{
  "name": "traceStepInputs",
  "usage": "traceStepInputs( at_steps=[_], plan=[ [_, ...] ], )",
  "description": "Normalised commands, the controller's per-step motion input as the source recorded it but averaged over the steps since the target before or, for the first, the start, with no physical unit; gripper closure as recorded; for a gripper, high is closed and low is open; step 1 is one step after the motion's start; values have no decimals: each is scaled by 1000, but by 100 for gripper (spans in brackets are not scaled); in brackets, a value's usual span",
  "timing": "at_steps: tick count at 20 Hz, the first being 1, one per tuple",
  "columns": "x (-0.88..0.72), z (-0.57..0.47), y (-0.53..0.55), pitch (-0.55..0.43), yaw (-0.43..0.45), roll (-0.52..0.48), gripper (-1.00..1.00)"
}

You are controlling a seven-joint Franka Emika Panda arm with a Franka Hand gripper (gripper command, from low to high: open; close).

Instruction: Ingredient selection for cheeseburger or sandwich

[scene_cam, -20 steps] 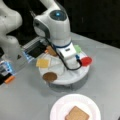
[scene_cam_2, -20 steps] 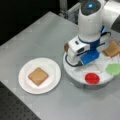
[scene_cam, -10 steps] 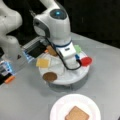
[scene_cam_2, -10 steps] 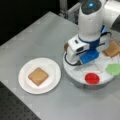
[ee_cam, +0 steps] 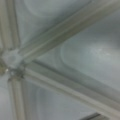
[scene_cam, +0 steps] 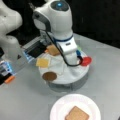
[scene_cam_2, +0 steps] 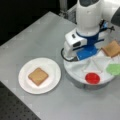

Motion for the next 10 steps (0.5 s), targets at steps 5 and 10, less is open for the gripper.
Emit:
traceStepInputs(
  at_steps=[5, 10],
  plan=[
    [185, 205, -66, 174, -116, -118, -100],
    [94, 236, -139, 8, -274, -270, -100]
  ],
)
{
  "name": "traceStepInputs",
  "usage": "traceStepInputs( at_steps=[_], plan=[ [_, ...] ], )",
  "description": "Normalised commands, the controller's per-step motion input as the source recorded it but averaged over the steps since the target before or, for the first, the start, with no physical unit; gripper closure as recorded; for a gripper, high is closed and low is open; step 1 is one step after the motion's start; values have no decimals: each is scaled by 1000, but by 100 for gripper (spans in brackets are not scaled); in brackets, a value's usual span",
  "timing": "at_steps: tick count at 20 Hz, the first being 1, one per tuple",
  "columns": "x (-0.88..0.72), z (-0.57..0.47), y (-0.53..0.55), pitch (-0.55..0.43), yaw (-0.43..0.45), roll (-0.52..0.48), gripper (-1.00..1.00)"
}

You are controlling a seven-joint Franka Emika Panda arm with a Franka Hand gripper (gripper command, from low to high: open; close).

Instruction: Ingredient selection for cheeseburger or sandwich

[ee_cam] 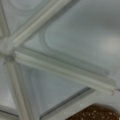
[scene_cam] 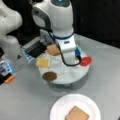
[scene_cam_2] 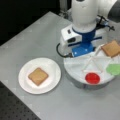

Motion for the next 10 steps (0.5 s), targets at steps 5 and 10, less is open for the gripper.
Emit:
traceStepInputs(
  at_steps=[5, 10],
  plan=[
    [22, 177, -220, -72, -541, -149, -100],
    [-43, 46, -241, -54, -714, 30, -100]
  ],
)
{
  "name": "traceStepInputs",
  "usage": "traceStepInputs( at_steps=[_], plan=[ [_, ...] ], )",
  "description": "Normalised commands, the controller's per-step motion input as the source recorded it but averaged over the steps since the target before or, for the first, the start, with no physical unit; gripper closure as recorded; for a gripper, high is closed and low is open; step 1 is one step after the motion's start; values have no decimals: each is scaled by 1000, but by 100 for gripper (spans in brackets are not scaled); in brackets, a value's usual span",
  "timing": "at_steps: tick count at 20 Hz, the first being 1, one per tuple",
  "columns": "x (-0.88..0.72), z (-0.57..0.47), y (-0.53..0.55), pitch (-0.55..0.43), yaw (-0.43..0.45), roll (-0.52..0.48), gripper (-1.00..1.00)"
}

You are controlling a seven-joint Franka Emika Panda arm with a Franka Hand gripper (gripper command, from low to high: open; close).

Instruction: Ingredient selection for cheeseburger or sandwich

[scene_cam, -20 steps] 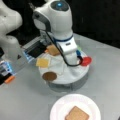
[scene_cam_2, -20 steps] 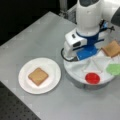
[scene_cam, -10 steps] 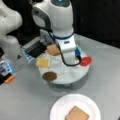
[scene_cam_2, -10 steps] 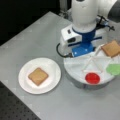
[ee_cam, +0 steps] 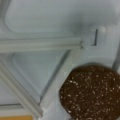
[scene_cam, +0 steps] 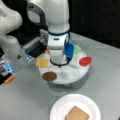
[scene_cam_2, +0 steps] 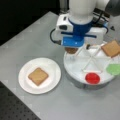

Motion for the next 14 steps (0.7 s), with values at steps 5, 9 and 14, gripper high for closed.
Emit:
traceStepInputs(
  at_steps=[5, 9, 14],
  plan=[
    [-113, -27, -239, -61, -747, 98, -100],
    [-175, -71, -245, -61, -465, 129, -100],
    [-244, -132, -217, -40, -230, 128, -100]
  ],
)
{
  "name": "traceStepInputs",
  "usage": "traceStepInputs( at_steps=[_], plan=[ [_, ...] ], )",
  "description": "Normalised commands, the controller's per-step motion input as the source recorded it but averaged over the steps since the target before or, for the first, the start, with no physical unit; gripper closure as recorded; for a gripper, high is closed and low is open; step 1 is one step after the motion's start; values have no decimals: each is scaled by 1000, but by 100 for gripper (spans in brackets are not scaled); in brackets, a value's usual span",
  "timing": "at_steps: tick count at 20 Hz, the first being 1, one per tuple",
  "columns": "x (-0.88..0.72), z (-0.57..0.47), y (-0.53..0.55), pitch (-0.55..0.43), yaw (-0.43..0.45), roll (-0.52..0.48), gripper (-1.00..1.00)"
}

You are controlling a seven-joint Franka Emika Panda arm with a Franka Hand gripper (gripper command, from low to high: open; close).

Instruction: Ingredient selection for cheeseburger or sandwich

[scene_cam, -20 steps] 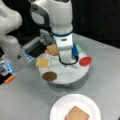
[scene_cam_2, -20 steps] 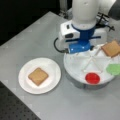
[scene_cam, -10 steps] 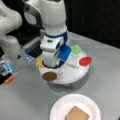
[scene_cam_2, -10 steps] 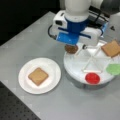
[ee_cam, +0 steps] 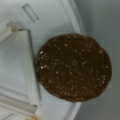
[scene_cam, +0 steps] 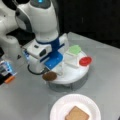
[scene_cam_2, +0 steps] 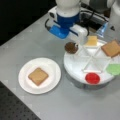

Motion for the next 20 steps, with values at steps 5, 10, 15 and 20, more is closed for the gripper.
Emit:
traceStepInputs(
  at_steps=[5, 10, 15, 20],
  plan=[
    [-314, -157, -173, -16, -115, 204, -100],
    [-330, -213, -82, -185, -16, 416, -100],
    [-267, -189, -47, -255, -13, 494, -100],
    [-134, -166, -21, -242, -92, 422, -100]
  ],
)
